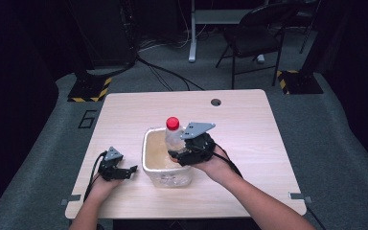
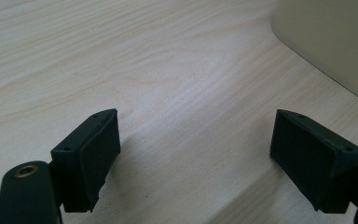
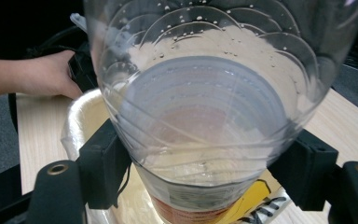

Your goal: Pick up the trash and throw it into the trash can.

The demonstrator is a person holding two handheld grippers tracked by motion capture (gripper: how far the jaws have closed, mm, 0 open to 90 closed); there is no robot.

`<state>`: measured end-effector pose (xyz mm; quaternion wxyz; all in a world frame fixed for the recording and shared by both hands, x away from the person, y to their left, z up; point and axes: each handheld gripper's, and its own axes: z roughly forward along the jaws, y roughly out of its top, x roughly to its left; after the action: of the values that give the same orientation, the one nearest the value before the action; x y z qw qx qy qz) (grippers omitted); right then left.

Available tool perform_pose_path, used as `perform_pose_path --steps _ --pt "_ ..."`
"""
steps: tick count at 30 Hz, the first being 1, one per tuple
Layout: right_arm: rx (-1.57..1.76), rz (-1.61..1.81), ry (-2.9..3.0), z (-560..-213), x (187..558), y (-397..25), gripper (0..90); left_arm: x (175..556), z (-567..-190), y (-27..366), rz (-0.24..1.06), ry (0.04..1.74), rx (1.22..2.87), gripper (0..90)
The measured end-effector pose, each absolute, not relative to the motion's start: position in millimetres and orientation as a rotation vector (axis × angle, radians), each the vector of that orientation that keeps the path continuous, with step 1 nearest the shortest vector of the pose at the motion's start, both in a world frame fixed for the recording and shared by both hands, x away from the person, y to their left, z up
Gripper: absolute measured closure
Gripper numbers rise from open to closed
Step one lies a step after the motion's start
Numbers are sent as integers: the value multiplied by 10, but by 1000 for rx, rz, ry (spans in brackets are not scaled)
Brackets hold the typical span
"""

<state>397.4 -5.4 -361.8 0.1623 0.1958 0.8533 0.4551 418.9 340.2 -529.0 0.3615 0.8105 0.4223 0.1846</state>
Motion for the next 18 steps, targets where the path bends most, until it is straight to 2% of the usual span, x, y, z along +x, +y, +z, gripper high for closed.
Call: perform_pose_path --steps 18 --pt "640 1270 2467 -3959 4040 55 264 4189 -5291 3402 476 1088 2087 159"
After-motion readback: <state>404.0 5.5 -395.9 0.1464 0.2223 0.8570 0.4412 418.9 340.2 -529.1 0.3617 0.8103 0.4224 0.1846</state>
